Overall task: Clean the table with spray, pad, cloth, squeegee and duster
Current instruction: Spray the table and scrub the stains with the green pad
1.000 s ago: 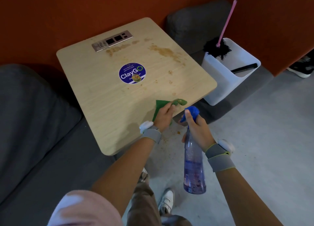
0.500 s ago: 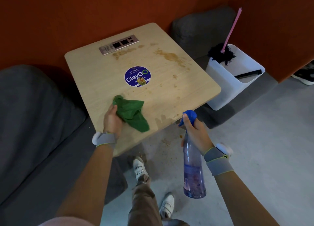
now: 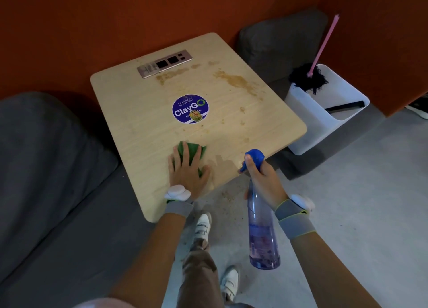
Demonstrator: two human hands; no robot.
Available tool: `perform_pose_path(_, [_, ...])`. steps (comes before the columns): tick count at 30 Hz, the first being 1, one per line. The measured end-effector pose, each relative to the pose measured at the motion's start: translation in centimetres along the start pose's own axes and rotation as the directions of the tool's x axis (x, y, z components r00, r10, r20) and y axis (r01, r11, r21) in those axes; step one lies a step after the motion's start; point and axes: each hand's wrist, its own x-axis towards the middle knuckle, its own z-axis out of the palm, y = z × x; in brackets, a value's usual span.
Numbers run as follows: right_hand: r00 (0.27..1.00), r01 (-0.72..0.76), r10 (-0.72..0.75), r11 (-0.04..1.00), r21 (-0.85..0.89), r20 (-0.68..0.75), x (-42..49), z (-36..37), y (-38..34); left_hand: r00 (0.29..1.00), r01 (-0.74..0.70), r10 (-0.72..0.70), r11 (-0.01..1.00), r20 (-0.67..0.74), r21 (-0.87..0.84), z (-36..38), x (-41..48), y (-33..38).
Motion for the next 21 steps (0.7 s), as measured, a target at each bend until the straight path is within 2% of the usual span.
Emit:
perform_pose_path(3, [1.000, 0.006, -0.006, 1.000, -0.007, 0.009, 1.5, 0.5, -0.6, 0.996, -0.041, 0.046, 0.997, 0.076, -0.061, -0.1, 1.0, -0.9])
perform_pose_path(10, [0.993, 0.009, -0.007, 1.000, -0.014, 0.116, 5.7, 2.8, -3.7, 0.988, -0.103, 0.113, 0.990, 0.106, -0.101, 0.7, 6.8, -3.4])
perform_pose_path(12, [0.991, 0.009, -0.005, 1.000, -0.024, 0.136, 7.1, 3.6, -5.0, 0.994, -0.088, 0.093, 0.993, 0.061, -0.082, 0.5, 9.1, -4.5])
perform_pose_path(13, [0.990, 0.006, -0.001, 0.999, -0.034, 0.140, 8.0, 4.0, -5.7, 0.998, -0.067, 0.069, 0.991, 0.010, -0.113, 0.3, 10.3, -5.0])
perform_pose_path(15, [0.988, -0.009, 0.018, 0.998, -0.061, 0.155, 10.4, 5.2, -7.2, 0.999, 0.046, -0.051, 0.956, -0.010, -0.291, -1.1, 13.0, -6.0])
perform_pose_path(16, [0.985, -0.020, 0.033, 0.997, -0.078, 0.167, 11.5, 5.7, -8.0, 0.994, 0.081, -0.100, 0.948, -0.047, -0.307, -2.1, 14.3, -6.4])
perform_pose_path(18, [0.979, -0.023, 0.042, 0.995, -0.097, 0.197, 13.2, 6.5, -9.3, 0.974, 0.198, -0.225, 0.910, -0.031, -0.365, -2.9, 16.6, -7.6])
perform_pose_path(21, [0.973, -0.011, 0.032, 0.996, -0.092, 0.229, 15.8, 7.7, -11.1, 0.942, 0.300, -0.330, 0.909, -0.059, -0.289, -2.8, 20.2, -9.7])
